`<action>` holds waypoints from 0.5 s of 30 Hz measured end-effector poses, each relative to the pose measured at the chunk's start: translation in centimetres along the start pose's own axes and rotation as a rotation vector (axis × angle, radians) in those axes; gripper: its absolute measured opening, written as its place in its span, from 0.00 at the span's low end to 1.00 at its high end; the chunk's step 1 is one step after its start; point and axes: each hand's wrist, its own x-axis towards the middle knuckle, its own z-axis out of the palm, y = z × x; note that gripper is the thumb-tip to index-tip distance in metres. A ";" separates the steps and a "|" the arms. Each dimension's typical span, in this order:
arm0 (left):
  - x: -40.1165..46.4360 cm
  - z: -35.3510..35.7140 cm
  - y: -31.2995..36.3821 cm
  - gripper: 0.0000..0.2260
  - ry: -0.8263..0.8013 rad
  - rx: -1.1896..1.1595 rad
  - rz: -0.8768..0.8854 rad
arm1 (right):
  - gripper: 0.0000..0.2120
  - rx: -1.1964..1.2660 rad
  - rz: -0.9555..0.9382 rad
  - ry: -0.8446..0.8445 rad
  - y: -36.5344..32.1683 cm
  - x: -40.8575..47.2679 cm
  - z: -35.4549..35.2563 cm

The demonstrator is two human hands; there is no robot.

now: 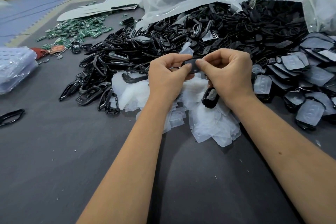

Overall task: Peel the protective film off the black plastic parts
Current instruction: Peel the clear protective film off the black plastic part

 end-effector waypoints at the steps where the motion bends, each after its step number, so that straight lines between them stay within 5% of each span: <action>1: 0.0 0.0 0.0 0.09 -0.005 -0.003 -0.001 | 0.07 0.002 0.004 0.006 0.0 0.0 0.0; 15: 0.0 -0.3 0.5 0.09 -0.050 -0.088 -0.048 | 0.14 0.109 0.108 0.003 0.3 0.2 -0.1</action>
